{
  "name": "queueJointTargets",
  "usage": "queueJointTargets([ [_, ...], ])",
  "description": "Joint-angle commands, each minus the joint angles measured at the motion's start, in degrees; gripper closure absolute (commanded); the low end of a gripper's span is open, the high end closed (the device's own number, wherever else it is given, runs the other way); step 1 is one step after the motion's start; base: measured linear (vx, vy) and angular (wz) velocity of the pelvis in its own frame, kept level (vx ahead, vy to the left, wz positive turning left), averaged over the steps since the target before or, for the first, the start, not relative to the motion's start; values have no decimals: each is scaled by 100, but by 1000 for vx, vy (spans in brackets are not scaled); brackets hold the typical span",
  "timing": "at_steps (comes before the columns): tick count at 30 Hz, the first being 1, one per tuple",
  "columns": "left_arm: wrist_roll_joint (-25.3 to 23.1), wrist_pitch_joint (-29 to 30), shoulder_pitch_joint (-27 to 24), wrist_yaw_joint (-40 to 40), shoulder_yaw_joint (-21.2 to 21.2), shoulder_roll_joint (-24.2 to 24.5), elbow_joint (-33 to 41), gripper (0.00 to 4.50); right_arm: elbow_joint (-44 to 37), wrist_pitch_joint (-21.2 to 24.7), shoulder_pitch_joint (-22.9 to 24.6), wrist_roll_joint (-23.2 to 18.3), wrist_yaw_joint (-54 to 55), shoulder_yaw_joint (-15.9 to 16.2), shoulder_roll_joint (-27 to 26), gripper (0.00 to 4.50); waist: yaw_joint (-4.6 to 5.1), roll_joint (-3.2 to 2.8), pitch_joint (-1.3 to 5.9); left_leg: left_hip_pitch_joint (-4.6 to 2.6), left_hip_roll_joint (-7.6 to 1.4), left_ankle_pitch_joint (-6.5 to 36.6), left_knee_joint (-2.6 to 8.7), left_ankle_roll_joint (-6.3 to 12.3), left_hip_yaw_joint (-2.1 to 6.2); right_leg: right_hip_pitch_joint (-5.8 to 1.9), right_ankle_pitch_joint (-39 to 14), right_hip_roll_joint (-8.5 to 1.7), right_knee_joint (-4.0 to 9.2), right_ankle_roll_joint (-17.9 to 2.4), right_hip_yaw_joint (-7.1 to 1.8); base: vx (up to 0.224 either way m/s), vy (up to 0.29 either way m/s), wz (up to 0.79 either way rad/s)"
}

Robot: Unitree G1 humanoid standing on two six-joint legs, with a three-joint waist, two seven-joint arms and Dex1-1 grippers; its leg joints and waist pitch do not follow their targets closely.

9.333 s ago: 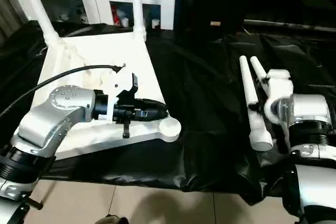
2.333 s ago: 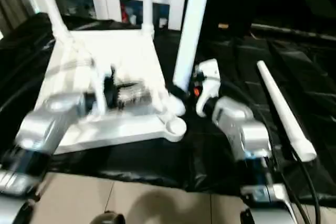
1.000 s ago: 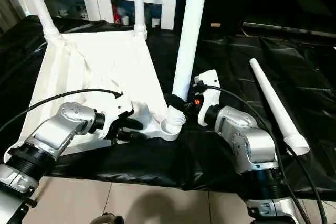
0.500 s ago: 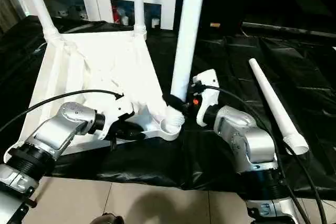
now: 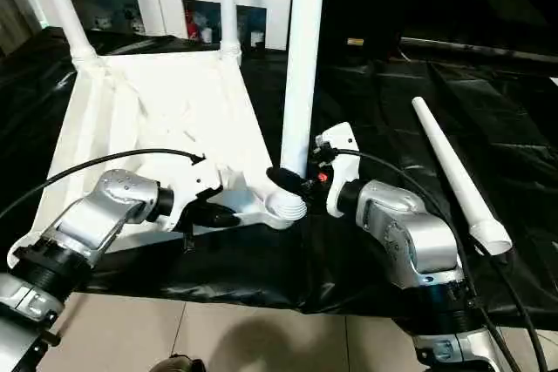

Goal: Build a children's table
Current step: Insert table leg to table base

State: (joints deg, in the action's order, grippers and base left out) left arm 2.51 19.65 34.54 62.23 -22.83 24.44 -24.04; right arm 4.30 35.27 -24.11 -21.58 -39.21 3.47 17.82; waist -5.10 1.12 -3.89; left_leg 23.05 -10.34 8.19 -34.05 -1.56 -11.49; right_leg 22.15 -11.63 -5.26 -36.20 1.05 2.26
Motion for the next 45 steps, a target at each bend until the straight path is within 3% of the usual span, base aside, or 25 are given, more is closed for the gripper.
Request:
queueJointTargets([
  [1, 61, -36, -46, 94, 82, 12, 53, 450, 135, -121, -75, 109, 23, 48, -13, 259, -11, -25, 452, -226, -270, 1746, 444, -392, 151, -124, -1037, -326, 443, -1236, -194, 0, 0, 0],
  [17, 20, -94, -29, 150, 103, 58, -25, 450, 886, -524, -395, 273, -19, 163, -252, 259, -1, -68, 449, -236, -270, 1829, 455, -428, 153, -114, -997, -314, 439, -1255, -195, 0, 0, 0],
  [23, 19, -96, 4, 156, 123, 72, -82, 450, 1197, -689, -433, 333, -37, 161, -299, 260, 10, -71, 430, -246, -275, 2085, 471, -489, 167, -98, -1356, -328, 472, -1211, -199, 0, 0, 0],
  [29, -11, -71, 33, 80, 169, 63, -150, 450, 1247, -850, -121, 225, -89, -2, -289, 261, 0, -77, 434, -255, -279, 2097, 470, -463, 164, -91, -1280, -326, 478, -1218, -204, 0, 0, 0],
  [31, -25, -80, 58, 51, 194, 63, -213, 450, 1251, -972, 76, 152, -82, -112, -345, 261, -3, -94, 441, -238, -272, 2071, 471, -444, 165, -105, -1203, -324, 476, -1230, -203, 0, 0, 0],
  [32, -31, -86, 76, 31, 210, 63, -252, 450, 1267, -1063, 185, 129, -72, -155, -386, 261, -18, -139, 442, -238, -275, 2095, 470, -451, 174, -100, -1192, -336, 468, -1232, -204, 0, 0, 0],
  [34, -38, -93, 93, 20, 219, 64, -283, 450, 1289, -1149, 278, 111, -47, -198, -429, 261, -7, -102, 447, -230, -267, 2100, 473, -390, 173, -114, -1199, -326, 480, -1243, -197, 0, 0, 0],
  [36, -46, -107, 125, 19, 230, 71, -332, 450, 1373, -1343, 423, 93, 11, -274, -528, 261, -12, -172, 438, -241, -266, 2216, 475, -401, 179, -90, -1383, -333, 498, -1224, -200, 0, 0, 0],
  [39, -52, -120, 154, 23, 238, 80, -375, 450, 1420, -1493, 519, 59, 63, -328, -610, 261, -4, -158, 437, -248, -272, 2357, 488, -436, 188, -84, -1572, -336, 521, -1188, -198, 0, 0, 0],
  [40, -63, -127, 180, 12, 243, 80, -410, 450, 1435, -1604, 569, 52, 86, -340, -640, 261, 2, -206, 438, -259, -272, 2485, 497, -474, 195, -64, -1631, -332, 539, -1164, -197, 0, 0, 0],
  [43, -91, -143, 239, -32, 256, 72, -486, 450, 1439, -1836, 695, 89, 136, -347, -688, 261, 8, -212, 436, -263, -270, 2637, 508, -501, 214, -60, -1792, -332, 548, -1129, -193, 0, 0, 0],
  [44, -98, -152, 264, -35, 258, 66, -520, 450, 1419, -1905, 754, 126, 138, -330, -704, 261, -1, -259, 436, -264, -267, 2674, 508, -511, 218, -55, -1826, -338, 553, -1122, -195, 0, 0, 0],
  [45, -101, -165, 283, -36, 258, 61, -552, 450, 1403, -1969, 807, 152, 138, -318, -723, 261, 1, -243, 434, -276, -272, 2717, 509, -515, 209, -41, -1858, -335, 574, -1109, -199, 0, 0, 0],
])
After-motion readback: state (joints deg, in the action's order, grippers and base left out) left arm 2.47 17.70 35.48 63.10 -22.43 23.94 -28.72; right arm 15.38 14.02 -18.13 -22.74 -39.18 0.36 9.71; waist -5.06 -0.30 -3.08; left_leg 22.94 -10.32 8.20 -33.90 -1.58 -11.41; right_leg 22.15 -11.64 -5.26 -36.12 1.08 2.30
